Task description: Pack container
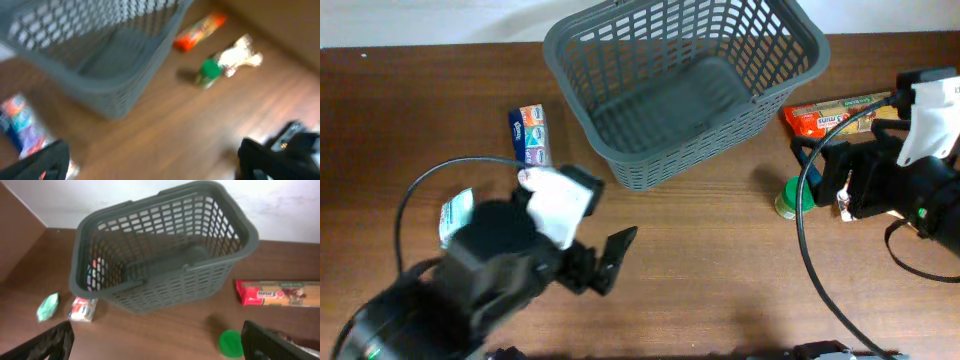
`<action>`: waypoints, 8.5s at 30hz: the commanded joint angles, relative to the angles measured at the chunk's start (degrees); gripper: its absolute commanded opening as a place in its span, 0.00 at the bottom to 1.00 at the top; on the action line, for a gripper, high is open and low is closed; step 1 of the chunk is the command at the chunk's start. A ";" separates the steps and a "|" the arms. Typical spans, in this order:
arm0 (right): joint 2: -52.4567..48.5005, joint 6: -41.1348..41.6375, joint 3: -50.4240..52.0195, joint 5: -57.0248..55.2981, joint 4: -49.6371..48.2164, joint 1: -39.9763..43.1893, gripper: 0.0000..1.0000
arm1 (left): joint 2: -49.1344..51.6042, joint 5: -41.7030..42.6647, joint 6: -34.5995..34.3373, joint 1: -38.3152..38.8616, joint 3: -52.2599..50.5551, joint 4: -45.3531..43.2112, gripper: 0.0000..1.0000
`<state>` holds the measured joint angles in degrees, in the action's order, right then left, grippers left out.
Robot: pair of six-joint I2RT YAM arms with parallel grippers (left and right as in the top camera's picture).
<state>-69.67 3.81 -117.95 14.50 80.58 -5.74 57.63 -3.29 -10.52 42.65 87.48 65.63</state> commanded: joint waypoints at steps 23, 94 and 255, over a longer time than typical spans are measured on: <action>-11.74 -11.56 -3.41 -1.55 -0.81 -0.17 0.99 | 13.84 13.22 -7.50 7.45 3.48 6.51 0.99; -35.69 -14.51 -3.56 1.07 -14.73 5.01 0.99 | 31.36 -1.01 -14.78 9.70 3.43 4.94 0.99; -38.51 -11.04 -2.45 -7.45 -4.57 0.81 0.04 | 34.42 -13.07 -13.77 -12.83 3.43 -12.26 0.02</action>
<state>-107.85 -6.68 -120.75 6.74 75.64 -4.49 91.42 -15.09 -26.04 30.35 89.82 53.87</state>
